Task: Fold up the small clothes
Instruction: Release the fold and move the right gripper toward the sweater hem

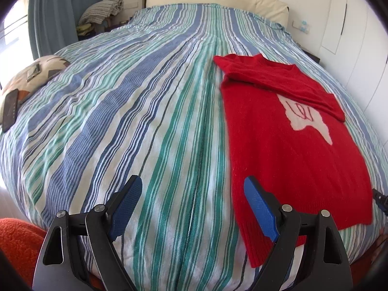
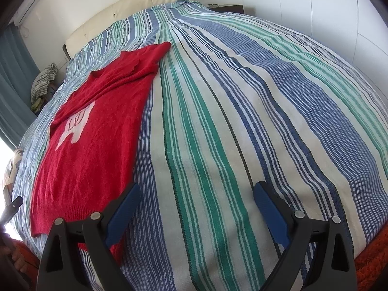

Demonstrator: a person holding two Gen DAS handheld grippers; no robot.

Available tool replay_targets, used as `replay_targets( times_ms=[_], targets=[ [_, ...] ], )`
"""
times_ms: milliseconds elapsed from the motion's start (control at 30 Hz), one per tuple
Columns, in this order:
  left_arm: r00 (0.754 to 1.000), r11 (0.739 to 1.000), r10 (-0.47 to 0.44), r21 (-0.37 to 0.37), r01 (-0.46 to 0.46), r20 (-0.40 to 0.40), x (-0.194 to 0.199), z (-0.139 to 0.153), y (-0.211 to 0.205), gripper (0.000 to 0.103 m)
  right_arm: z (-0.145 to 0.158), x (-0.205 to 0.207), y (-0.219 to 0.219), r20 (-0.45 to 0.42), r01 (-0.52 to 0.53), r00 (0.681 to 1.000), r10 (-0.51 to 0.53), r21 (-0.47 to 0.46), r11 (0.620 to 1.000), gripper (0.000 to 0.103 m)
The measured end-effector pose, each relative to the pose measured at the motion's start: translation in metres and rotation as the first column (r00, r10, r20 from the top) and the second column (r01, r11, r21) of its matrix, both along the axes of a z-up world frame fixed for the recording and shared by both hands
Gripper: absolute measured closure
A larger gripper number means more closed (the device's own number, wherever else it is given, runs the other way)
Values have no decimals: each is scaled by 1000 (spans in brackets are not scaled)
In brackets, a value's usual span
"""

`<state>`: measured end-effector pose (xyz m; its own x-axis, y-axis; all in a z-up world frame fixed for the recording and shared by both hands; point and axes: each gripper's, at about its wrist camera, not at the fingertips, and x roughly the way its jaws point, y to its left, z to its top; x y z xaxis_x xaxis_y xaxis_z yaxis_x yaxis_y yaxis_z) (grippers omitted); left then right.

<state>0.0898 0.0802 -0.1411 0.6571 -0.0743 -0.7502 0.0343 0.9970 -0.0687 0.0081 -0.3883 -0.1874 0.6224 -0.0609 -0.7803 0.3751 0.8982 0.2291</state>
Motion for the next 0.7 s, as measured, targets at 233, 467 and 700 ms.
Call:
replay_targets(
  times_ms=[233, 467, 700],
  targets=[
    [999, 1000, -26, -9, 26, 27, -5, 11, -3, 15, 27, -6, -1, 25, 30, 999, -30, -5, 1000, 12],
    [996, 994, -89, -55, 89, 18, -2, 13, -27, 15, 71, 7, 76, 120, -302, 946, 302, -21, 953, 41],
    [954, 945, -236, 183, 269, -184, -11, -38, -67, 15, 0, 11, 92, -114, -369, 919, 377, 87, 925, 49]
  ],
)
